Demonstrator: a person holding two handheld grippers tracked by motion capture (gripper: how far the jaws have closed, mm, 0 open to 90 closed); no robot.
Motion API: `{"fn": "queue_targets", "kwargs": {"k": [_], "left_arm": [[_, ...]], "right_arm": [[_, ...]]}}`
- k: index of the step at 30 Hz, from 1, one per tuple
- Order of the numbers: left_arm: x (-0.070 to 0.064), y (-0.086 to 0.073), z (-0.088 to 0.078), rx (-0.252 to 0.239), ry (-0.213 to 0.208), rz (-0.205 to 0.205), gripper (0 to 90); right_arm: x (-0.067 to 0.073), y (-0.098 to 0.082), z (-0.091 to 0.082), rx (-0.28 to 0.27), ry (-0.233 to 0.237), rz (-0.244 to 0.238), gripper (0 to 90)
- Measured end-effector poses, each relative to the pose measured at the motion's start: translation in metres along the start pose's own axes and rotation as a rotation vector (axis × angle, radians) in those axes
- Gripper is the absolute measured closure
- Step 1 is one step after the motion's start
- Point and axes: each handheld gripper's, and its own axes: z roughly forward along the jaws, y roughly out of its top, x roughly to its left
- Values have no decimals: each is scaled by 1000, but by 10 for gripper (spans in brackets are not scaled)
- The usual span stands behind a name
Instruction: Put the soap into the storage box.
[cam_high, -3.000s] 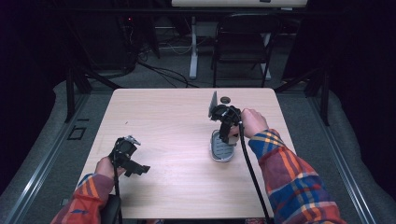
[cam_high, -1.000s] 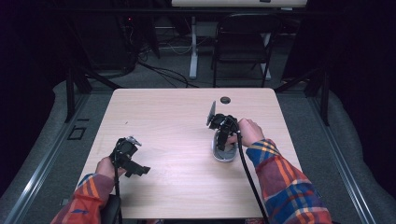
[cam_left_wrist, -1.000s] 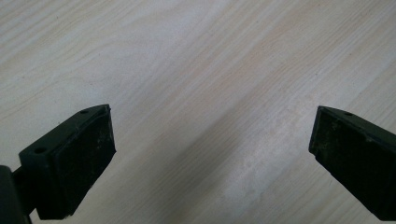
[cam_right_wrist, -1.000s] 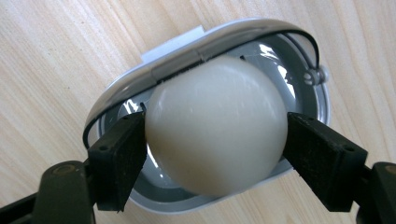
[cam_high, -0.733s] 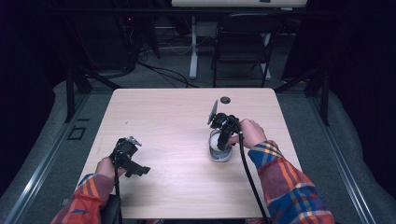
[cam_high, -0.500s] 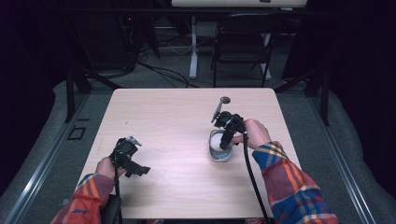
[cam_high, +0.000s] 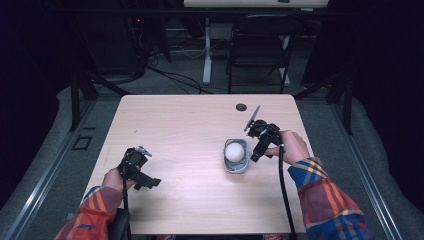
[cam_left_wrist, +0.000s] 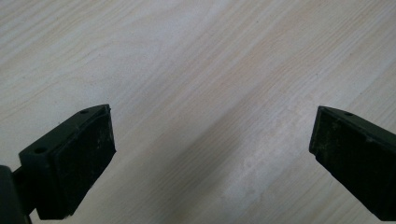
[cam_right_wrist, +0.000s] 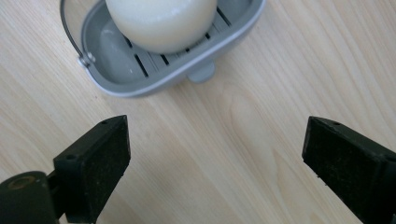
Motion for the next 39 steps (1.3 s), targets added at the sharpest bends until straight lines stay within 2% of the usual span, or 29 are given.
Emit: {"fn": "queue_targets", "kwargs": {"k": [5,9,13,15,17,18,22,23,25,26,27,28,29,31,34,35,36,37,38,39], "left_arm": [[0,0,0,-1,2,-1,2],[0,0,0,1,1,-3,2],[0,1,1,5,4,1,2],[-1,1,1,4,3,0,2],[-1,0,1,4,4,-1,2],[-1,1,1,4,4,-1,2],[0,1,1,4,5,0,2],[0,1,1,7,6,1,2],[0,1,1,7,5,1,2],[0,1,1,7,5,2,2],[0,1,1,7,5,2,2],[0,1,1,6,4,2,2],[-1,1,1,4,2,1,2],[-1,1,1,3,2,3,2],[-1,1,1,3,2,4,2],[-1,1,1,2,2,5,2],[-1,1,1,1,2,6,2],[-1,1,1,1,2,6,2],[-1,1,1,1,2,5,2],[-1,1,1,1,3,5,2]], "right_arm": [[-5,-13,-3,7,-10,8,70],[-11,-29,-6,-11,-21,45,70],[-16,-40,-8,-3,-31,58,73],[-19,-50,-8,-12,-34,87,72],[-21,-54,-9,0,-36,83,72],[-22,-62,-7,-16,-43,111,73],[-25,-78,-6,-20,-52,128,73],[-24,-82,-4,-36,-43,151,73],[-26,-85,-5,-16,-48,141,73],[-28,-93,-3,-12,-49,155,73],[-28,-93,-3,-12,-49,155,73],[-28,-100,0,-24,-44,178,73],[-29,-102,0,-10,-48,175,73],[-29,-110,4,-26,-40,198,73],[-30,-117,7,-9,-39,203,73],[-31,-120,7,22,-35,202,73],[-29,-127,16,-35,-29,259,73],[-29,-127,16,-35,-29,259,73],[-30,-132,17,5,-30,240,73],[-30,-133,18,15,-29,237,73]]}}
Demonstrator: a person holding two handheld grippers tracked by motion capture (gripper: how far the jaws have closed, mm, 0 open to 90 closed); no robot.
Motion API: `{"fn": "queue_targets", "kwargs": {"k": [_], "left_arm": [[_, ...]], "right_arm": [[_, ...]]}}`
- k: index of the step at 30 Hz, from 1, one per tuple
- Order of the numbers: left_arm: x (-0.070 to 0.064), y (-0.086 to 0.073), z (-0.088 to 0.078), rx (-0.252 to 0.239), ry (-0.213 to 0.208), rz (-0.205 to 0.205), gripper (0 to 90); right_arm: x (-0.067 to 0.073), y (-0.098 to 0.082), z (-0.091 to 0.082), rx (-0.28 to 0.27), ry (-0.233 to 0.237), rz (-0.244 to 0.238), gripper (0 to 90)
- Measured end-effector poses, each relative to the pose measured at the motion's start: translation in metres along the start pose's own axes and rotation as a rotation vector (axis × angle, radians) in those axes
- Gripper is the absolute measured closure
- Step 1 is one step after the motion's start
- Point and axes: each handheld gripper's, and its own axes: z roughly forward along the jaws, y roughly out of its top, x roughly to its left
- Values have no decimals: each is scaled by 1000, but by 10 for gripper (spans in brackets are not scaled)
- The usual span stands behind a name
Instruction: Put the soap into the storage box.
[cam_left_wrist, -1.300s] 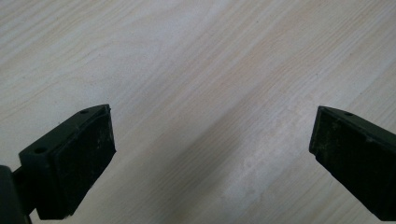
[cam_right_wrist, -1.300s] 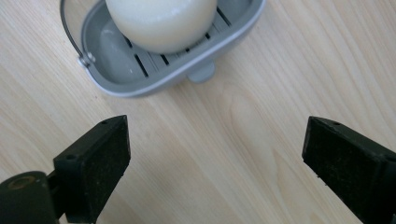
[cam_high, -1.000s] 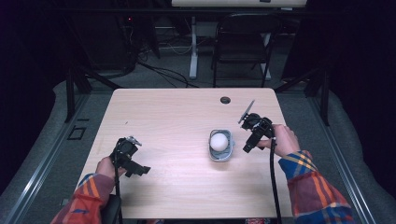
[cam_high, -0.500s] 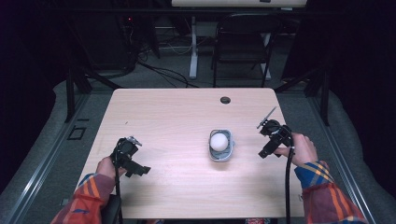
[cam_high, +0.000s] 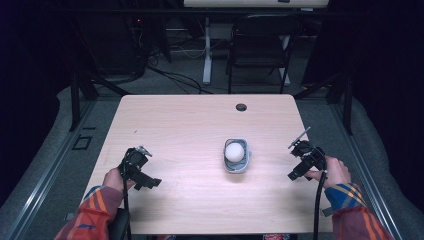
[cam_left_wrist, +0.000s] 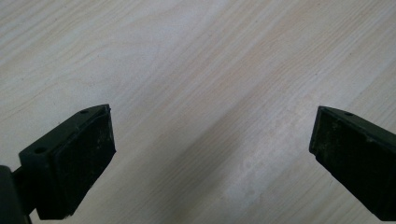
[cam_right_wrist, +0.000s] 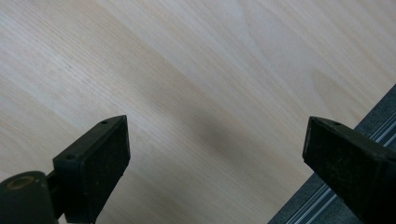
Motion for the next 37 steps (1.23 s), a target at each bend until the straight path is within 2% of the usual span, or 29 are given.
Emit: {"fn": "queue_targets", "kwargs": {"k": [1,2,3,6,7,9,10,12,13,14,15,16,17,18,19,20,21,22,23,24,25,26,27,30,32,33,34,35,37], "left_arm": [[0,0,0,0,0,0,2],[0,0,0,0,0,1,2],[0,0,0,3,1,1,2],[0,0,1,8,-4,0,2],[0,1,1,9,-4,0,2],[0,1,1,12,-7,3,2],[0,1,1,11,-4,3,2],[0,1,1,12,-5,-1,2],[0,1,1,12,-5,-1,2],[0,1,1,12,-4,-1,2],[0,1,2,15,-2,0,2],[0,1,2,14,-2,0,2],[0,1,2,15,-2,-1,2],[0,1,2,14,-2,-3,2],[-1,1,2,18,-4,-3,2],[0,1,2,27,1,0,2],[0,1,3,31,-2,-6,2],[0,0,2,31,-1,-5,2],[0,0,2,29,1,-5,2],[0,0,2,28,-1,-2,2],[0,0,2,28,-1,-2,2],[-1,1,2,26,-1,1,2],[-1,1,3,26,-4,0,2],[0,1,3,25,-4,1,2],[0,1,3,27,-6,0,2],[0,2,3,28,-7,2,2],[0,2,3,28,-7,2,2],[-1,1,2,18,-13,9,2],[-1,1,1,8,-19,18,1]], "right_arm": [[0,0,0,0,0,0,73],[1,-4,5,-31,9,30,73],[-1,-8,7,-9,6,24,73],[-3,-13,9,-4,3,21,73],[-1,-16,13,-43,11,53,73],[-2,-20,14,-14,10,44,73],[-2,-22,15,-20,16,54,73],[-6,-24,14,44,16,14,70],[-2,-29,21,-40,29,80,67],[-1,-31,23,-65,34,102,67],[-5,-30,19,14,27,47,67],[-3,-34,23,-14,32,72,67],[-5,-33,20,28,27,42,67],[-5,-35,21,34,31,42,67],[-2,-39,27,-28,44,93,67],[-4,-40,26,-8,42,81,67],[-6,-39,24,45,34,43,56],[-3,-43,29,-24,51,98,30],[-2,-45,31,-45,59,120,10],[-4,-44,29,3,53,84,1],[-4,-44,29,3,53,84,1],[-4,-44,27,30,42,57,1],[-1,-49,30,-51,58,118,0],[-4,-49,28,-13,61,96,0],[-10,-49,27,61,56,52,0],[-11,-49,27,77,46,42,0],[-11,-49,27,77,46,42,0],[-8,-50,30,34,52,74,0],[-8,-49,28,51,43,60,0]]}}
